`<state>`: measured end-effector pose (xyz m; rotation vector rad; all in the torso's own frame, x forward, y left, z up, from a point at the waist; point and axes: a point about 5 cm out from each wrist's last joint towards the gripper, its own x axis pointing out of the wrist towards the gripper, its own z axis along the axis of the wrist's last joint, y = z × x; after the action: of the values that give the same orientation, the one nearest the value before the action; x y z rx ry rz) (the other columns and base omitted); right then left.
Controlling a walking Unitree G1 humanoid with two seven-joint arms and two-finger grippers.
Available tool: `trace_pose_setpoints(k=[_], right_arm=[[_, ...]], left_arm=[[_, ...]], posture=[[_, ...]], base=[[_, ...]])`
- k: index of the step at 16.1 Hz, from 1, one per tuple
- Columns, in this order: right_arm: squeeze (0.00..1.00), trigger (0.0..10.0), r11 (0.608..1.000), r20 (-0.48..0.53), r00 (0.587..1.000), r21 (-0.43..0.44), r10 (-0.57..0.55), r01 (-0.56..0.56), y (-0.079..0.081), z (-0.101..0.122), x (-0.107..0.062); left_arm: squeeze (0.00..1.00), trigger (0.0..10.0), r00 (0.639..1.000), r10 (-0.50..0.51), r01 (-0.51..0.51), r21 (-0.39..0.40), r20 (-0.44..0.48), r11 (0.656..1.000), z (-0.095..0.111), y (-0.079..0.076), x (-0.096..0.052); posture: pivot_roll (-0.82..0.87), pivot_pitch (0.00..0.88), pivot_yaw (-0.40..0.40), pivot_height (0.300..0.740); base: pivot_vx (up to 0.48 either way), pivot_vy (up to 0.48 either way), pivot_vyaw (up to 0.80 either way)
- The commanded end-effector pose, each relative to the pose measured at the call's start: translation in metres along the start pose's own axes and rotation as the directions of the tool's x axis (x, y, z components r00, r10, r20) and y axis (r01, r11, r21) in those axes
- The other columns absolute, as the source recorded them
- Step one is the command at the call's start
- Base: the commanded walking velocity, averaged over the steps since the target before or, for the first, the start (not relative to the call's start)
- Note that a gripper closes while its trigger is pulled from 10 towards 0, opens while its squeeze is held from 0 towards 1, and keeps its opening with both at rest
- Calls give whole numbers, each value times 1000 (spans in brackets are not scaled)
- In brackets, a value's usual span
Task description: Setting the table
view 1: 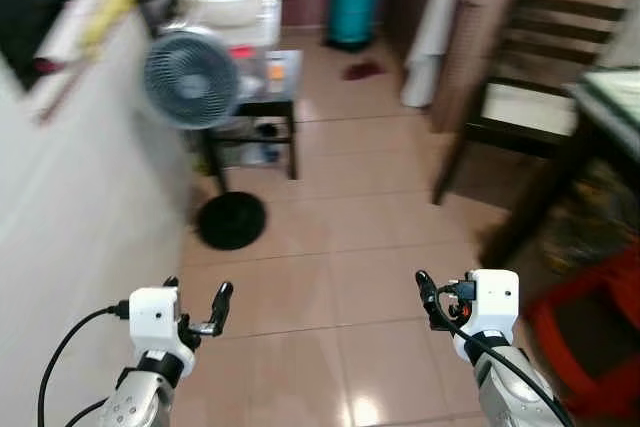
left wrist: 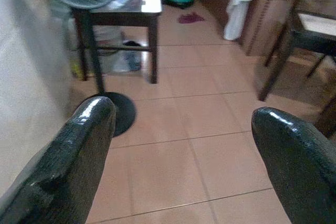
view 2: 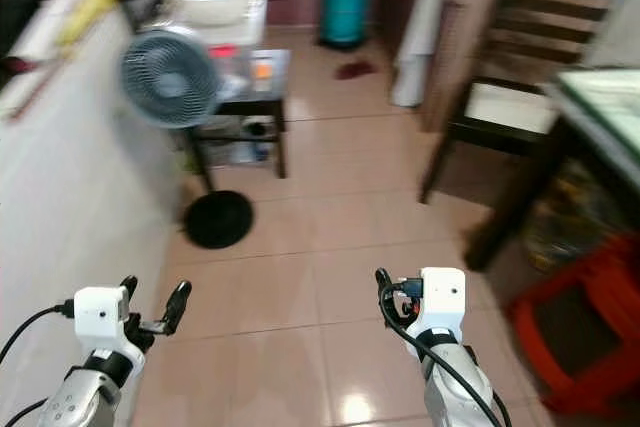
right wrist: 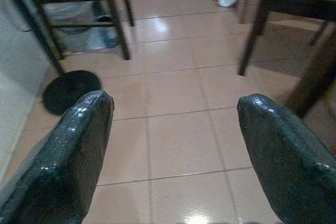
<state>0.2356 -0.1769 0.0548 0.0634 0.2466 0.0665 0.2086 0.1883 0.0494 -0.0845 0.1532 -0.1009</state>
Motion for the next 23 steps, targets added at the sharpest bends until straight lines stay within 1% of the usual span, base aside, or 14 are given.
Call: trace_pose_setpoints(k=[1,4,7,9,13,14,15,19,20,23], right_arm=[[0,10000,1000,1,1000,-13,9,-9,1,4,0],[0,10000,999,3,1000,-31,25,-25,4,6,0],[0,10000,999,13,999,-37,34,-34,5,11,2],[0,10000,998,15,999,-39,41,-40,6,12,2],[0,10000,998,15,999,-45,47,-46,6,12,1],[0,10000,998,16,999,-45,47,-47,6,13,2],[0,10000,998,20,998,-48,52,-51,7,13,2],[0,10000,997,25,998,-55,58,-56,7,16,3],[0,10000,997,25,998,-56,58,-56,7,16,2],[0,10000,997,25,998,-58,54,-53,7,16,1]], left_arm=[[0,10000,1000,5,-5,-14,-1,1000,2,0,0],[0,10000,1000,4,-4,-42,3,999,9,5,12],[0,10000,1000,-13,13,-58,10,998,18,4,18],[0,10000,1000,-25,26,-61,13,998,20,2,18],[0,10000,999,-45,45,-70,-3,997,19,-3,14],[0,10000,999,-47,47,-72,-4,996,18,-3,14],[0,10000,999,-50,49,-73,-7,996,16,-4,14],[0,10000,998,-60,58,-80,-22,995,10,-6,14],[0,10000,997,-68,65,-83,-28,994,8,-7,14],[0,10000,996,-81,77,-83,-45,994,2,-6,15]], posture=[[-86,23,29,740],[-89,19,21,740],[-93,17,19,740],[-94,21,20,740],[-96,24,18,740],[-97,23,18,740],[-99,21,17,740],[-104,20,15,740],[-105,22,14,740],[-112,31,16,740]], base=[[0,0,-800],[0,0,-800],[283,0,-800],[364,124,-800],[386,256,0],[386,255,-800],[390,255,-800],[396,252,0],[398,240,-800],[400,0,0]])
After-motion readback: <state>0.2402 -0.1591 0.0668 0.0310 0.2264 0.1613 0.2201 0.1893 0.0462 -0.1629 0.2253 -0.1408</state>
